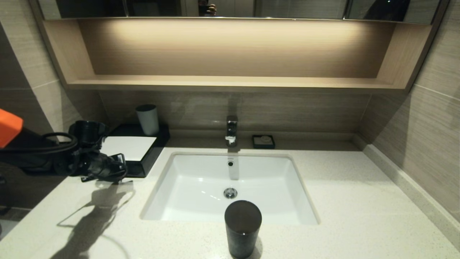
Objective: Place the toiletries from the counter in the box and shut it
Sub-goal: Close the drawer
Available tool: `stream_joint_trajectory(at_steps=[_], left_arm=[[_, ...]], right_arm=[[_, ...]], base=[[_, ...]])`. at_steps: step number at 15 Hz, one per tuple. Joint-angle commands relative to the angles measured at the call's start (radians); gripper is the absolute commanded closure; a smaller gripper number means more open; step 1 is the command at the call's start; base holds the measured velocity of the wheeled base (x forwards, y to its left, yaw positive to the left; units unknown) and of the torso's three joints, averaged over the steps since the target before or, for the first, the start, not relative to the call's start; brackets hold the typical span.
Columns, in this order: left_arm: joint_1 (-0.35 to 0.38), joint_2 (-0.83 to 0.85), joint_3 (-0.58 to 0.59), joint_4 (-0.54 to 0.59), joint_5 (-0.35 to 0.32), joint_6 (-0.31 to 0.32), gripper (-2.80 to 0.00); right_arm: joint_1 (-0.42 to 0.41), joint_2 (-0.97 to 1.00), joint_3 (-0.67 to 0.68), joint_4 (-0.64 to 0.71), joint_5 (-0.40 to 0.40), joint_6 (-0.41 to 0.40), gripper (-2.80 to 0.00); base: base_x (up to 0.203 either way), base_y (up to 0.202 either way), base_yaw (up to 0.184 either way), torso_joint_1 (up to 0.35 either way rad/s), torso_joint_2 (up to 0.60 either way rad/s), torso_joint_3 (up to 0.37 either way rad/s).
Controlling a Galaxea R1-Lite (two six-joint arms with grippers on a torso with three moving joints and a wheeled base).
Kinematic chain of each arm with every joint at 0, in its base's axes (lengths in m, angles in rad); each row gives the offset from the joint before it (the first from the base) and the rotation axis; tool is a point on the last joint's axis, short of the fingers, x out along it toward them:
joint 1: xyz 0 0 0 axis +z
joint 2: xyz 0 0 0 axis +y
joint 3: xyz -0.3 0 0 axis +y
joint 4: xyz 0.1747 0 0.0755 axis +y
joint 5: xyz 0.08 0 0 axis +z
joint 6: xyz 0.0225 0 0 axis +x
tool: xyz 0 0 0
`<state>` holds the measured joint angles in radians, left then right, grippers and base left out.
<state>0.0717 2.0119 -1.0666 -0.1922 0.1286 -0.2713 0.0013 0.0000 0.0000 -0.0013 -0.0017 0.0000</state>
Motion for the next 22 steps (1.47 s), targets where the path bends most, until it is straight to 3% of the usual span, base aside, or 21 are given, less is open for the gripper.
stream_joint_trajectory(at_steps=[1, 12, 22], left_arm=[[0.000, 0.004, -0.001, -0.021, 0.002, -0.002, 0.00], [-0.013, -0.020, 0.037, -0.073, 0.005, -0.014, 0.00], [-0.014, -0.175, 0.138, -0.072, 0.008, -0.002, 0.00]], right_arm=[[0.000, 0.000, 0.000, 0.000, 0.000, 0.000, 0.00], [0.000, 0.000, 0.001, 0.000, 0.000, 0.000, 0.00], [0.000, 0.000, 0.001, 0.000, 0.000, 0.000, 0.00]], base=[[0.000, 0.000, 0.000, 0.000, 0.00, 0.000], [0.000, 0.000, 0.000, 0.000, 0.00, 0.000], [0.000, 0.000, 0.000, 0.000, 0.00, 0.000]])
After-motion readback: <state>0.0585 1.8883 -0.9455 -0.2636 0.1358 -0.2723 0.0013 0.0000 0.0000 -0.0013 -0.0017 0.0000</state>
